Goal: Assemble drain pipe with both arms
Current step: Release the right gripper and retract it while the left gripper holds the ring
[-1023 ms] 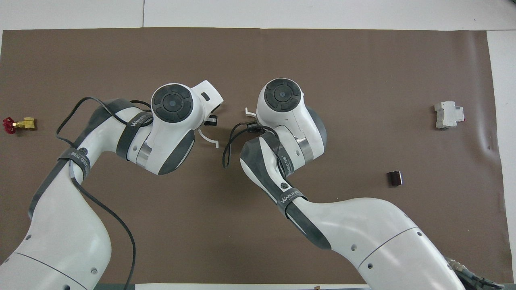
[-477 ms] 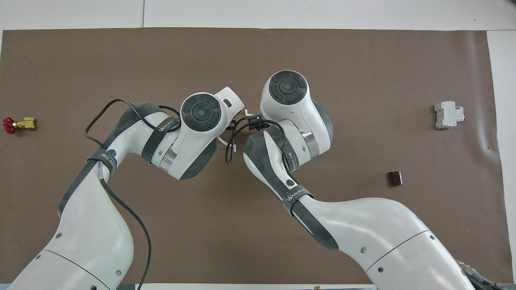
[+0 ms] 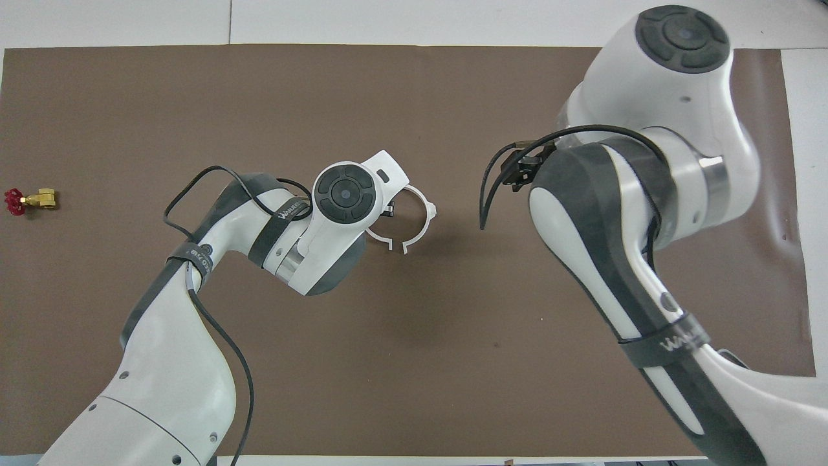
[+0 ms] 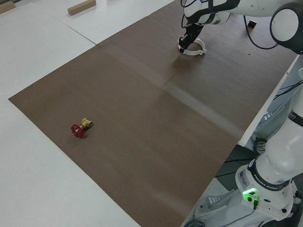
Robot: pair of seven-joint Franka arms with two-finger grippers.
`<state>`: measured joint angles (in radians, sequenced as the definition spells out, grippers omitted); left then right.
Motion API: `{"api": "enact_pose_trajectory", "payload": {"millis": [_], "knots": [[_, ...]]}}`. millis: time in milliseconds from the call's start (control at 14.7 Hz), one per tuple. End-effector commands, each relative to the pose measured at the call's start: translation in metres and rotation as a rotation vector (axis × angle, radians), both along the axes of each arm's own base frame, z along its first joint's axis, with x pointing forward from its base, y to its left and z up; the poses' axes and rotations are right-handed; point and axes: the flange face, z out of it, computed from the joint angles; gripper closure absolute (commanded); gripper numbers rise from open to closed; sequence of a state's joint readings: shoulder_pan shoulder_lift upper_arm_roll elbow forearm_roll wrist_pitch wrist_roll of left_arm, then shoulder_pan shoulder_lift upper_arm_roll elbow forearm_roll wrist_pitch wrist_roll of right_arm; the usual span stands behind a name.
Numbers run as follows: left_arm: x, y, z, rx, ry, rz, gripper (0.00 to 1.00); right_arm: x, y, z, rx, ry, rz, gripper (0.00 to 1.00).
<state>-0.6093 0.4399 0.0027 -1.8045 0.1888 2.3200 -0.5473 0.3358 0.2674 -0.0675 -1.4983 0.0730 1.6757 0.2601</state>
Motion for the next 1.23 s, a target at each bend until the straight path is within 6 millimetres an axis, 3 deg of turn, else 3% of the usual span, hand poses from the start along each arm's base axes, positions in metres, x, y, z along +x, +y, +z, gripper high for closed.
{"api": "enact_pose_trajectory", "payload": {"millis": [0, 205, 477, 886, 1159], "knots": [[-0.005, -0.003, -0.004, 0.005, -0.012, -0.001, 1.0, -0.022, -0.068, 0.052, -0.012, 0.008, -0.032, 0.0], [-0.007, -0.004, -0.005, 0.004, -0.011, -0.004, 1.0, -0.053, -0.119, 0.098, -0.021, 0.03, -0.068, 0.0], [-0.015, -0.01, -0.007, -0.011, -0.021, 0.016, 1.0, -0.072, -0.156, 0.112, -0.067, 0.067, -0.043, 0.0], [-0.019, -0.013, -0.008, -0.012, -0.018, 0.035, 1.0, -0.068, -0.168, 0.116, -0.06, 0.03, -0.047, 0.0], [-0.018, -0.014, -0.007, -0.02, -0.024, 0.06, 1.0, -0.077, -0.178, 0.126, -0.058, 0.013, -0.061, 0.0]]}}
